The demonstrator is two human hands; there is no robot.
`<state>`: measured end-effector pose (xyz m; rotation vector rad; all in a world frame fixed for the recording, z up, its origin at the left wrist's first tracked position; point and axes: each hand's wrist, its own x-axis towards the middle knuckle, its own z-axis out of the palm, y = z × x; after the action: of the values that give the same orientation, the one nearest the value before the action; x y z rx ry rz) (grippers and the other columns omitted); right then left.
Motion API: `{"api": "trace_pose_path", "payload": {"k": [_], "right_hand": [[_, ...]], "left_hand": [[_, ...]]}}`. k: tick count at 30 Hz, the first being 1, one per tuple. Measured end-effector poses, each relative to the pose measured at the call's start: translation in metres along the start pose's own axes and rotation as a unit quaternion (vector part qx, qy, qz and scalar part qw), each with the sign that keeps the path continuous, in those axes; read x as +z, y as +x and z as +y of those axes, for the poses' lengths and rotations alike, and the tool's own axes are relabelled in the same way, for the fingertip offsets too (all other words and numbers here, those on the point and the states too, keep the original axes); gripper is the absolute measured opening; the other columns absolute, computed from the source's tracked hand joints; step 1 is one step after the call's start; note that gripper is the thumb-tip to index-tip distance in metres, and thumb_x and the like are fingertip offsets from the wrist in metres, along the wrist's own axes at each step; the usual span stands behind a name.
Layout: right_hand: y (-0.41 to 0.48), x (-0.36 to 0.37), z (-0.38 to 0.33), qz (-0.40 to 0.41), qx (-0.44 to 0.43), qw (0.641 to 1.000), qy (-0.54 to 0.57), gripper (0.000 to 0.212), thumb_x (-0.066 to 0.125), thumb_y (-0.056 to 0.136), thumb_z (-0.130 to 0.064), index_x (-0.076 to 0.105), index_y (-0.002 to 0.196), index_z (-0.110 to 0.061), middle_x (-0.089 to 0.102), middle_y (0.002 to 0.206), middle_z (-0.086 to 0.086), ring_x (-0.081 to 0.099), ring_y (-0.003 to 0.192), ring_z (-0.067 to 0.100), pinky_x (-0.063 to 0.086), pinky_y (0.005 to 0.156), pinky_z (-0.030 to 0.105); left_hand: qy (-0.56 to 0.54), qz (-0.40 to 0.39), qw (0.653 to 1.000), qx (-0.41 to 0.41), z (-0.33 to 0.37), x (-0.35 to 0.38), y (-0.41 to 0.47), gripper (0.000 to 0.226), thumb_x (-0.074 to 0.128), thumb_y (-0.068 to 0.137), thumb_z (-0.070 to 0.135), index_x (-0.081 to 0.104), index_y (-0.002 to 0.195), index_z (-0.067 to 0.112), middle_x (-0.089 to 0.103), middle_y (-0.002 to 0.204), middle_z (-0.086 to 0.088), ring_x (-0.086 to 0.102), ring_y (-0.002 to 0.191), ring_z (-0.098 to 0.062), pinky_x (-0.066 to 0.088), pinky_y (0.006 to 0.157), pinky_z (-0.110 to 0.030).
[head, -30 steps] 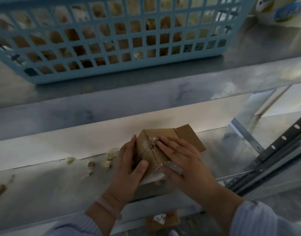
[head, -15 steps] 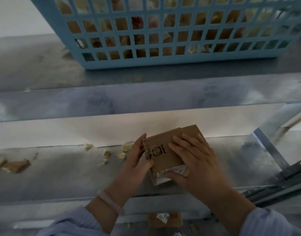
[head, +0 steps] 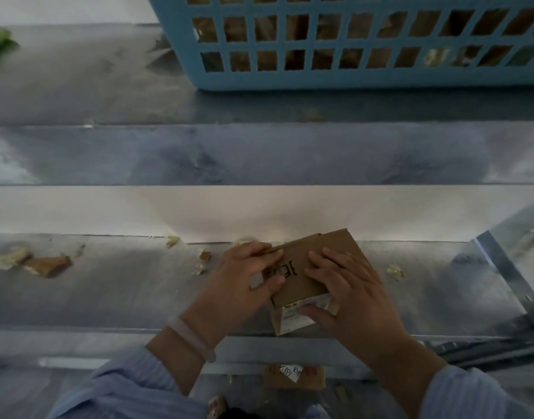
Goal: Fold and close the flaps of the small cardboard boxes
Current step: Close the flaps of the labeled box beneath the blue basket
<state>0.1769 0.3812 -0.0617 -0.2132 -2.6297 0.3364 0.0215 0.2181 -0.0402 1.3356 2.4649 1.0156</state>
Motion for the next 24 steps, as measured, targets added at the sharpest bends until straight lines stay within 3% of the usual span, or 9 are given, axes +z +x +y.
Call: {"api": "trace_pose_path", "payload": {"k": [2,4,9,14,19,24], "right_hand": [[-0.001,0.002,0.001,0.006,-0.003,1.0,0.0,0.053,0.061,0.077,-0.06,0.069,0.111,-0.02,0.059,0.133,-0.004,0.048,0.13,0.014,0.037,0.109,0.041],[-0.002,0.004,0.001,0.007,-0.003,1.0,-0.003,0.054,0.061,0.077,-0.06,0.069,0.112,-0.02,0.059,0.134,-0.004,0.049,0.129,0.014,0.038,0.108,0.042],[-0.004,0.003,0.003,0.025,-0.011,1.0,-0.001,0.052,0.062,0.077,-0.059,0.07,0.109,-0.018,0.06,0.132,-0.003,0.051,0.128,0.016,0.038,0.108,0.041],[-0.005,0.003,0.003,0.029,-0.017,0.999,0.002,0.051,0.062,0.078,-0.059,0.07,0.109,-0.018,0.06,0.132,-0.003,0.051,0.128,0.015,0.039,0.107,0.042],[-0.005,0.004,0.005,0.024,-0.022,0.999,-0.006,0.052,0.062,0.078,-0.059,0.07,0.11,-0.019,0.059,0.133,-0.003,0.05,0.128,0.016,0.037,0.108,0.041],[-0.005,0.005,0.004,0.021,-0.021,1.0,-0.011,0.054,0.063,0.077,-0.059,0.07,0.111,-0.018,0.059,0.133,-0.002,0.051,0.128,0.017,0.035,0.109,0.04]], "left_hand": [[-0.006,0.019,1.0,0.007,0.001,0.001,-0.001,0.057,0.047,0.077,0.062,0.064,0.122,0.029,0.05,0.124,0.021,0.038,0.117,0.011,0.026,0.101,-0.003],[-0.002,0.018,1.0,0.001,0.002,-0.002,0.0,0.047,0.053,0.08,0.054,0.065,0.118,0.03,0.055,0.126,0.017,0.039,0.113,0.014,0.021,0.095,0.003],[0.046,-0.016,0.999,0.019,0.002,-0.013,0.004,0.042,0.056,0.08,0.049,0.066,0.118,0.032,0.056,0.131,0.012,0.046,0.118,0.004,0.031,0.101,-0.013],[0.015,-0.063,0.998,-0.006,0.0,-0.022,-0.003,0.051,0.074,0.073,0.049,0.064,0.12,0.032,0.046,0.126,0.022,0.042,0.114,0.01,0.027,0.095,-0.002],[0.068,-0.02,0.997,0.006,0.011,-0.023,0.004,0.011,0.067,0.084,0.033,0.065,0.094,0.028,0.053,0.106,0.018,0.046,0.1,0.003,0.041,0.089,-0.021],[0.094,-0.011,0.995,-0.029,0.02,-0.013,0.013,0.007,0.062,0.089,0.025,0.058,0.084,0.023,0.042,0.104,0.009,0.038,0.098,-0.006,0.027,0.08,-0.013]]}}
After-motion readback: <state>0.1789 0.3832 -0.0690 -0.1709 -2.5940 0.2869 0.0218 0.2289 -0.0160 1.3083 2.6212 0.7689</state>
